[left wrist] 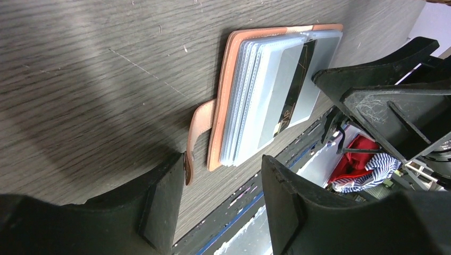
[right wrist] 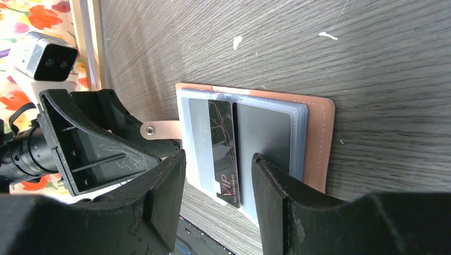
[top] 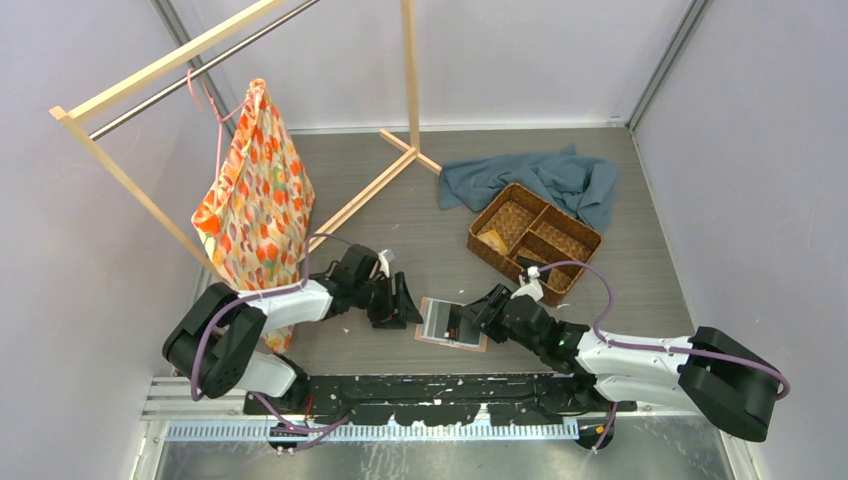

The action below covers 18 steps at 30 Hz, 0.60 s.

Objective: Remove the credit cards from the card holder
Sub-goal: Remove the credit card from the card holder.

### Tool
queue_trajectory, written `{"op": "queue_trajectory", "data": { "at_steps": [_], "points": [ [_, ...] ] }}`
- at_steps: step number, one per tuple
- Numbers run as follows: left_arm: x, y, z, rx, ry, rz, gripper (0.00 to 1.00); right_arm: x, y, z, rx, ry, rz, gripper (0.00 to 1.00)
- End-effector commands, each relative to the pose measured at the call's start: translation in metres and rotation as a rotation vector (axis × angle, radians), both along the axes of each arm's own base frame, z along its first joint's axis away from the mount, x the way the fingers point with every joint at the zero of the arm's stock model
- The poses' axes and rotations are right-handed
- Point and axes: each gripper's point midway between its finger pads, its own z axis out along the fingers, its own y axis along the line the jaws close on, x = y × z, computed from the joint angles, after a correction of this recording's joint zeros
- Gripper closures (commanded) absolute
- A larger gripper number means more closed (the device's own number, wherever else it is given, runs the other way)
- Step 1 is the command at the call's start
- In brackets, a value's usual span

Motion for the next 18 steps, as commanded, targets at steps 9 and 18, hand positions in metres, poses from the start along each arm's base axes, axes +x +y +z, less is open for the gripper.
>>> {"op": "queue_trajectory", "data": {
  "at_steps": [9, 18],
  "points": [
    [-0.016, -0.007, -0.022, -0.017, 0.031, -0.025, 0.45, -0.003, -0.012, -0.020, -0.080, 0.029, -0.013, 0.46],
    [-0.007, -0.025, -0.009, -0.129, 0.036, 0.013, 0.48, -0.004, -0.013, -0.021, -0.081, 0.032, -0.017, 0.46]
  ]
}}
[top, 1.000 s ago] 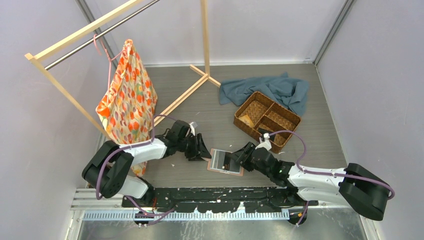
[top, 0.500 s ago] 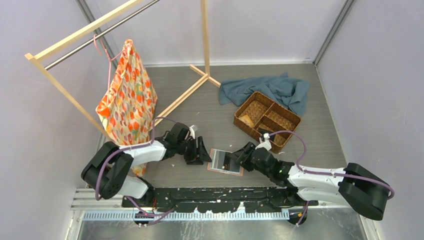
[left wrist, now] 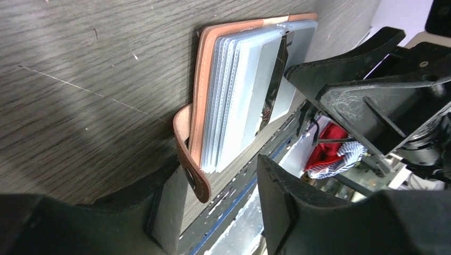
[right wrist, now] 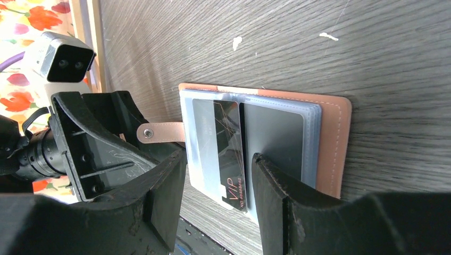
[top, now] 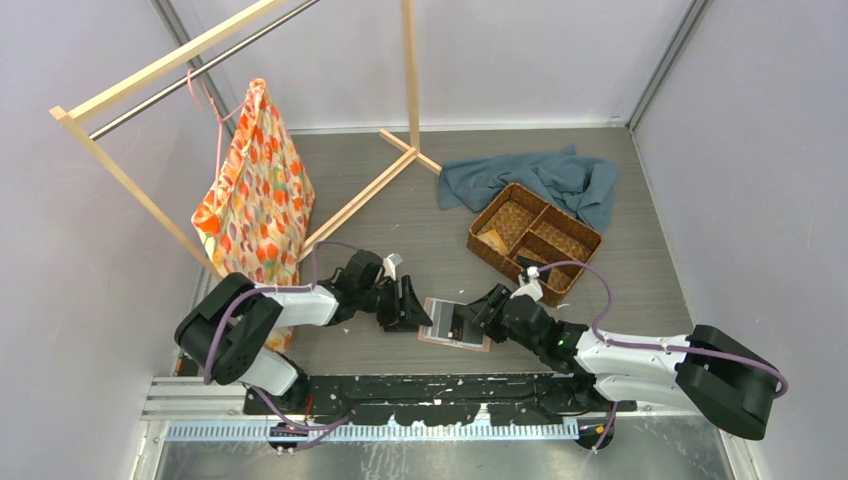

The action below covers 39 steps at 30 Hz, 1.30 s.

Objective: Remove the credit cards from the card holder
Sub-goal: Remove the credit card from the card holder.

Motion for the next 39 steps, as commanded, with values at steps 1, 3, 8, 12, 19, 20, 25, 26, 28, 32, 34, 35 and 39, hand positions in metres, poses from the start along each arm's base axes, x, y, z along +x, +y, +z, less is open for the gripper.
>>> {"op": "queue_trajectory", "data": {
  "at_steps": [1, 3, 8, 12, 19, 20, 25, 26, 28, 32, 34, 35, 39],
  "points": [
    [0.001, -0.004, -0.006, -0.023, 0.011, 0.030, 0.49, -0.004, -0.014, -0.021, -0.083, 0.031, -0.015, 0.46],
    [0.002, -0.008, -0.003, -0.053, 0.013, 0.035, 0.50, -0.005, -0.015, -0.021, -0.083, 0.032, -0.017, 0.46],
    [0.005, -0.015, 0.010, -0.130, 0.002, 0.047, 0.53, -0.006, -0.016, -0.024, -0.082, 0.036, -0.021, 0.46],
    [0.006, -0.020, 0.020, -0.181, -0.006, 0.045, 0.54, -0.006, -0.018, -0.025, -0.080, 0.039, -0.026, 0.46],
    [0.007, -0.019, 0.019, -0.170, -0.004, 0.049, 0.56, -0.008, -0.021, -0.025, -0.059, 0.038, -0.040, 0.46],
    [0.006, -0.018, 0.015, -0.150, 0.003, 0.048, 0.56, -0.007, -0.021, -0.024, -0.050, 0.034, -0.042, 0.46],
    [0.006, -0.013, 0.010, -0.113, 0.005, 0.060, 0.57, -0.010, -0.025, -0.024, -0.017, 0.034, -0.057, 0.46],
    [0.005, -0.009, 0.005, -0.070, 0.018, 0.069, 0.57, -0.011, -0.027, -0.024, -0.016, 0.033, -0.059, 0.46],
    [0.012, -0.001, 0.005, 0.004, -0.028, 0.097, 0.56, -0.011, -0.028, -0.023, -0.018, 0.033, -0.063, 0.46],
    [0.021, 0.012, 0.039, 0.110, -0.190, 0.123, 0.52, -0.011, -0.032, -0.021, -0.039, 0.029, -0.065, 0.46],
    [0.021, 0.009, 0.061, 0.101, -0.254, 0.112, 0.51, -0.011, -0.034, -0.020, -0.047, 0.025, -0.066, 0.46],
    [0.021, 0.006, 0.069, 0.086, -0.272, 0.104, 0.50, -0.012, -0.036, -0.020, -0.060, 0.027, -0.066, 0.46],
    [0.016, -0.007, 0.072, 0.060, -0.250, 0.050, 0.49, -0.012, -0.043, -0.014, -0.098, 0.016, -0.066, 0.46]
  ]
}}
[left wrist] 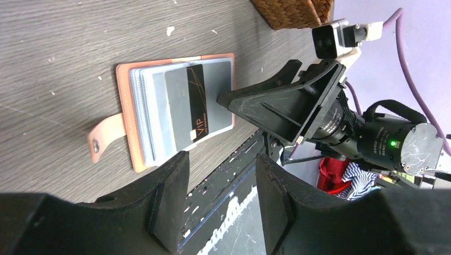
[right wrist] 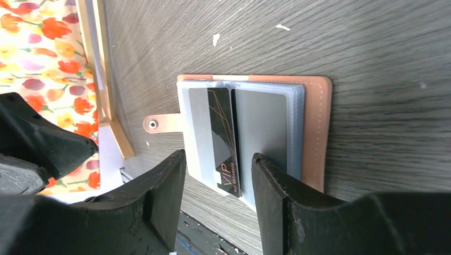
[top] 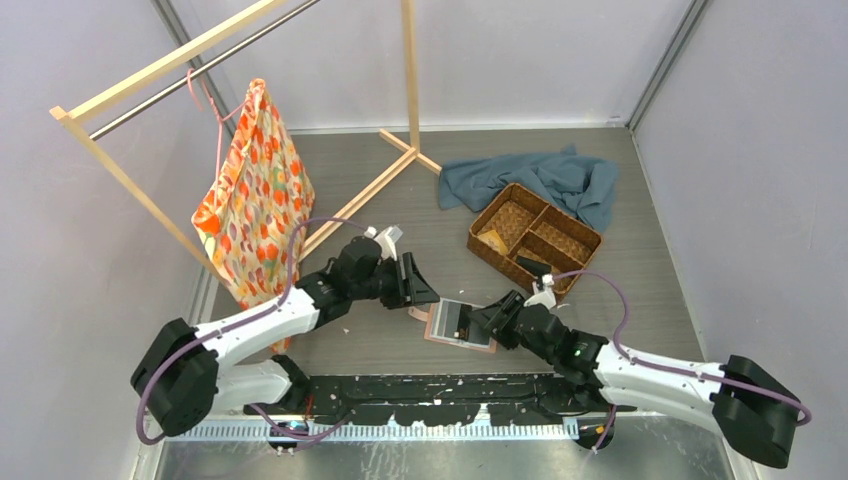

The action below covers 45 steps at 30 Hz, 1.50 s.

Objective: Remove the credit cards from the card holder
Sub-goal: Remove the credit card from the card holder.

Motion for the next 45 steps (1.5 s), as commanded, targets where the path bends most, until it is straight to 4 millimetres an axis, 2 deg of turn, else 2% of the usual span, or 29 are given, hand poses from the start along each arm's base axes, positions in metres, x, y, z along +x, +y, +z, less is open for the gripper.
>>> {"op": "queue_trajectory", "data": {
  "at_steps": [1, 4, 7, 17, 22, 26, 29, 34, 37, 40, 45],
  "points": [
    [-0.007, -0.001, -0.018, 0.086, 0.032, -0.041, 0.50, -0.002, -0.025, -0.014, -0.155, 0.015, -0.027, 0.46],
    [-0.013, -0.015, -0.025, 0.080, 0.046, -0.078, 0.50, -0.002, -0.031, -0.004, -0.164, -0.011, -0.037, 0.45],
    [-0.012, -0.024, -0.033, 0.084, 0.065, -0.089, 0.50, -0.003, -0.037, -0.003, -0.175, -0.013, -0.048, 0.45],
    [-0.007, -0.027, -0.061, 0.131, 0.115, -0.071, 0.50, -0.004, -0.049, -0.004, -0.220, -0.001, -0.072, 0.45],
    [-0.010, -0.028, -0.068, 0.124, 0.140, -0.074, 0.51, -0.005, -0.046, -0.005, -0.202, 0.000, -0.068, 0.45],
    [-0.010, -0.028, -0.069, 0.125, 0.145, -0.075, 0.51, -0.005, -0.040, -0.006, -0.158, 0.001, -0.064, 0.45],
    [-0.010, -0.028, -0.066, 0.124, 0.140, -0.073, 0.51, -0.003, -0.045, -0.002, -0.190, -0.010, -0.073, 0.45],
    [-0.005, -0.029, -0.050, 0.118, 0.098, -0.072, 0.51, 0.000, -0.049, 0.011, -0.235, -0.035, -0.073, 0.45],
    [-0.002, -0.032, -0.039, 0.107, 0.077, -0.079, 0.51, -0.001, -0.050, 0.003, -0.241, -0.011, -0.079, 0.45],
    [-0.003, -0.035, -0.036, 0.092, 0.086, -0.090, 0.51, -0.005, -0.047, -0.014, -0.223, 0.032, -0.079, 0.45],
    [-0.004, -0.041, -0.039, 0.076, 0.105, -0.107, 0.51, -0.006, -0.044, -0.021, -0.171, 0.046, -0.095, 0.45]
  ]
}}
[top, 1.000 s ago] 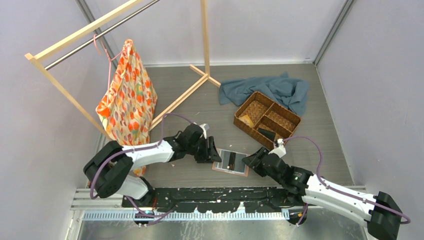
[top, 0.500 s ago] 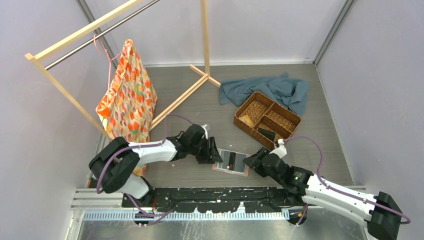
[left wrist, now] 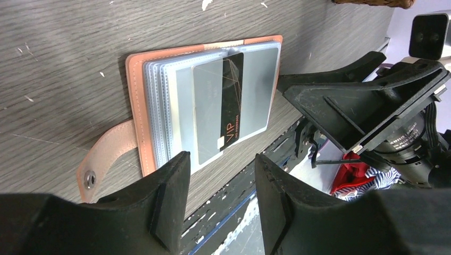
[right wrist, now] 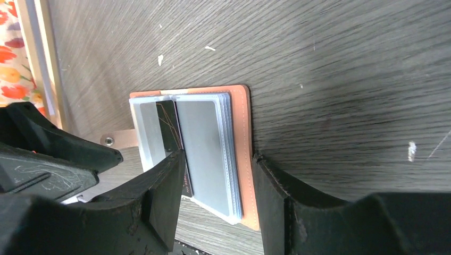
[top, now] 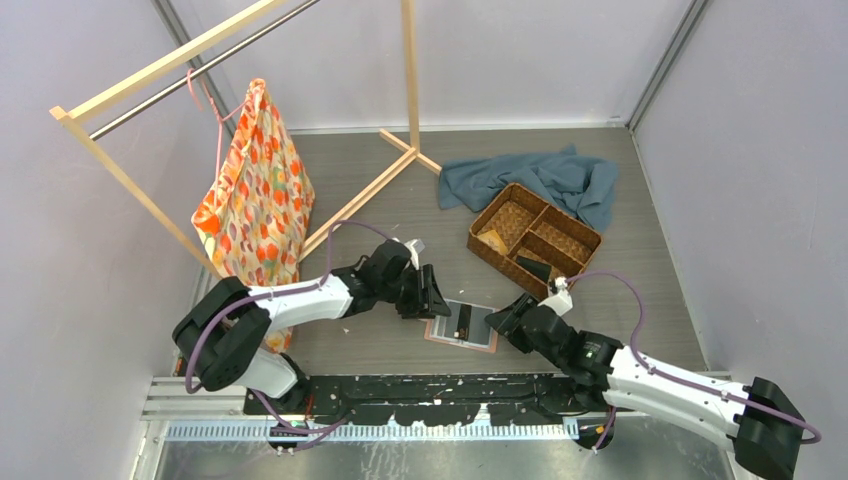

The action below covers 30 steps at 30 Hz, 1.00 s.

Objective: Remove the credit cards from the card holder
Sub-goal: Remove the credit card from the card holder.

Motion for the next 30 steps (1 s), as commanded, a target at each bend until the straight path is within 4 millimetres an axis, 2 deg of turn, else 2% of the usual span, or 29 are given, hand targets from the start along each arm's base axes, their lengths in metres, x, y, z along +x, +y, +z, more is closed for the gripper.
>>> {"op": "queue_trajectory", "data": {
  "at_steps": [1, 7, 9, 14, 19, 23, 30],
  "points": [
    [0.003, -0.010, 0.010, -0.042, -0.014, -0.028, 0.51, 0.002, 0.000, -0.005, 0.045, 0.003, -0.037, 0.45],
    [0.002, -0.010, -0.004, -0.016, 0.011, -0.029, 0.51, 0.001, 0.000, -0.009, 0.127, 0.001, -0.070, 0.49],
    [0.002, -0.009, -0.007, -0.009, 0.015, -0.031, 0.51, 0.002, 0.002, -0.003, 0.144, -0.018, -0.063, 0.51],
    [0.001, -0.009, -0.010, -0.002, 0.017, -0.031, 0.51, 0.002, 0.006, 0.006, 0.170, -0.050, -0.037, 0.56],
    [0.002, -0.008, -0.010, 0.001, 0.012, -0.032, 0.51, 0.001, 0.010, 0.009, 0.173, -0.048, -0.013, 0.55],
    [0.003, -0.008, -0.001, -0.009, -0.004, -0.033, 0.51, 0.003, 0.017, 0.017, 0.145, -0.063, 0.028, 0.53],
    [0.004, -0.018, 0.035, -0.096, -0.048, -0.056, 0.52, 0.010, 0.040, 0.031, 0.119, -0.076, 0.102, 0.51]
  ]
}}
